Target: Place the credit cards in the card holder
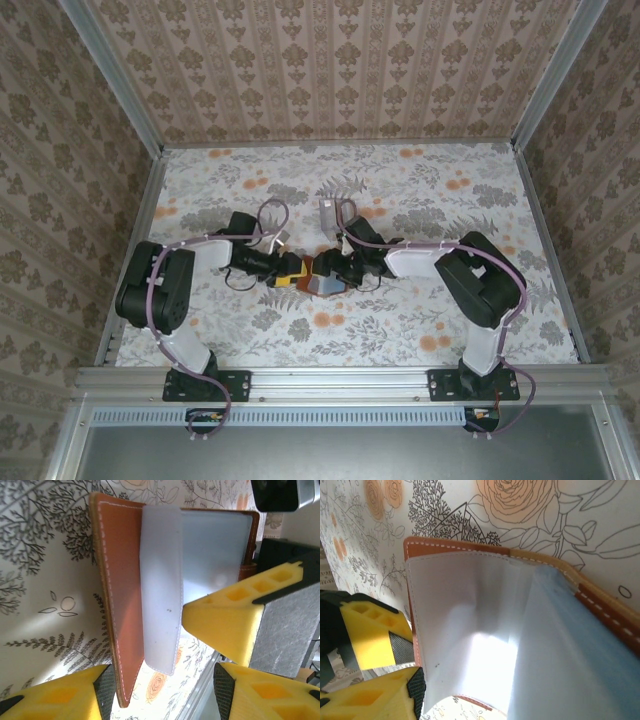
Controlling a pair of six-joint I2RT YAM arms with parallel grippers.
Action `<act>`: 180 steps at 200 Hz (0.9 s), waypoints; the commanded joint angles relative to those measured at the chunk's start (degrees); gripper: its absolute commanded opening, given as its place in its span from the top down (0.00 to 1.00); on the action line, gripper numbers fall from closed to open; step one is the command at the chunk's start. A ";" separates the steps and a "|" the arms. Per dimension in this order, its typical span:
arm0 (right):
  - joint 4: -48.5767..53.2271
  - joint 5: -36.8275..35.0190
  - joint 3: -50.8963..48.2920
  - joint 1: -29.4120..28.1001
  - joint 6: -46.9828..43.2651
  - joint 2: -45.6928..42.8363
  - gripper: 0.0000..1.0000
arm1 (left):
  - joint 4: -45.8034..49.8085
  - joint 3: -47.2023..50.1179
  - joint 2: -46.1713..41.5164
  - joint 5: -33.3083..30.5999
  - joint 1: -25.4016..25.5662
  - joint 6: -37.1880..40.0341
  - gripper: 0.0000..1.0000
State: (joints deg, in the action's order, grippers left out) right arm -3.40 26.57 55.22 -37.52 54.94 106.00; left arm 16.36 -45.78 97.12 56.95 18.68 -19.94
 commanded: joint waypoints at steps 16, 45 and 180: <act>-2.86 -0.62 -0.40 0.25 2.93 2.21 0.34 | 3.16 -1.07 1.44 -0.99 2.58 5.47 0.40; -4.10 -0.69 -1.53 0.16 3.57 1.63 0.37 | 3.73 -2.53 3.21 -2.61 3.33 5.46 0.36; 6.33 -10.53 -8.21 0.81 -1.71 -9.96 0.29 | 5.60 -3.33 3.69 -7.44 3.49 4.09 0.98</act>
State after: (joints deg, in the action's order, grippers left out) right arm -4.45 21.23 49.95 -37.32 55.81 100.95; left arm 20.01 -48.03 100.03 50.17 22.41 -16.43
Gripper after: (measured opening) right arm 0.706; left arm 0.064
